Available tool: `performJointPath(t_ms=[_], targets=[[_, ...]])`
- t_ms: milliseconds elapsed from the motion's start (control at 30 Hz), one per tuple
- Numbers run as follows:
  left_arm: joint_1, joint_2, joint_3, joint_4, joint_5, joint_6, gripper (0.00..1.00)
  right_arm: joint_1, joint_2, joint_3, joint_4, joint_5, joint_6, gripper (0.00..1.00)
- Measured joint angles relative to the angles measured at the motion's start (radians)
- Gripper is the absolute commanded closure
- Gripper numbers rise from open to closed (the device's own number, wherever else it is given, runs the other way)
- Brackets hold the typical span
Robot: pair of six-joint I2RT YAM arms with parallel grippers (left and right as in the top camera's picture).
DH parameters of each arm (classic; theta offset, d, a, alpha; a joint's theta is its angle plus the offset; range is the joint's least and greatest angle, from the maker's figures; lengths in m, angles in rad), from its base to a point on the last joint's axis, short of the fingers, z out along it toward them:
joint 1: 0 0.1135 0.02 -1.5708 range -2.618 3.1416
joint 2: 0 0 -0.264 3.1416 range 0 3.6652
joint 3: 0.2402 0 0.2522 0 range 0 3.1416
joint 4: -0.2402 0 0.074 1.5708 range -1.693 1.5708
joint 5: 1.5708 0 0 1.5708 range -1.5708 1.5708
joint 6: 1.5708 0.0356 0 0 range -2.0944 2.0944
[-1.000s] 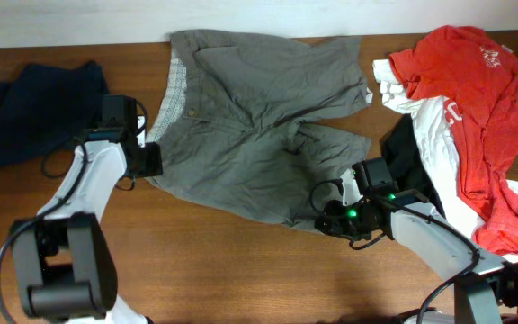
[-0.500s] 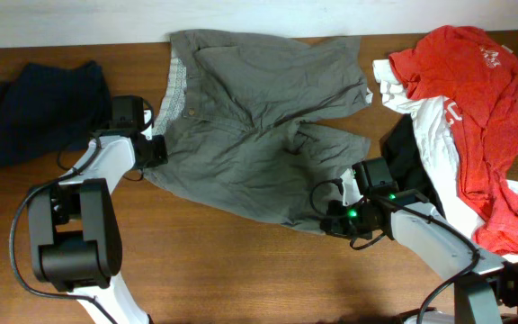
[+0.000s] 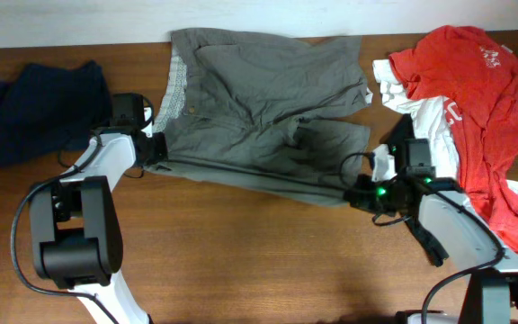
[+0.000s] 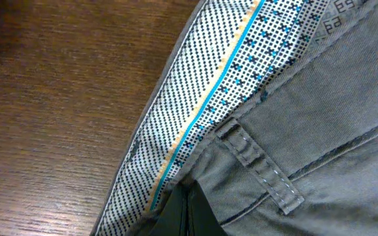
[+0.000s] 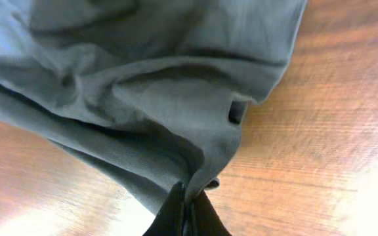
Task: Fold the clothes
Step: 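Lower both grippers to grasp the bottom leg edges of the shorts, then grip the left and right leg hems of the grey shorts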
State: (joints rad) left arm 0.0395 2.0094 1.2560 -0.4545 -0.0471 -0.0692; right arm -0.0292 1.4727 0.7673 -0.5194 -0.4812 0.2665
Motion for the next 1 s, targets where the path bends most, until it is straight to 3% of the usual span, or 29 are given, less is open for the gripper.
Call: performJointPath(t_ms=[33, 100, 133, 233, 633, 1000], targets=[[-0.001, 0.0, 0.0, 0.001, 0.002, 0.0, 0.99, -0.007, 0.0, 0.004, 0.001, -0.006, -0.009, 0.92], [-0.001, 0.001, 0.0, 0.003, 0.006, 0.0, 1.0, -0.013, 0.0, 0.007, 0.001, -0.011, -0.022, 0.67], [-0.001, 0.001, 0.0, 0.003, 0.006, 0.0, 1.0, -0.013, 0.0, 0.007, -0.001, -0.002, -0.031, 0.46], [-0.001, 0.001, 0.0, 0.003, 0.007, 0.0, 0.99, -0.037, 0.0, 0.007, -0.014, 0.029, -0.05, 0.16], [-0.001, 0.002, 0.001, 0.003, 0.006, 0.0, 1.0, -0.016, 0.0, 0.01, -0.225, 0.051, -0.096, 0.15], [-0.001, 0.002, 0.001, 0.003, 0.007, 0.0, 1.0, 0.189, 0.049, 0.01, -0.173, 0.145, -0.038, 0.25]])
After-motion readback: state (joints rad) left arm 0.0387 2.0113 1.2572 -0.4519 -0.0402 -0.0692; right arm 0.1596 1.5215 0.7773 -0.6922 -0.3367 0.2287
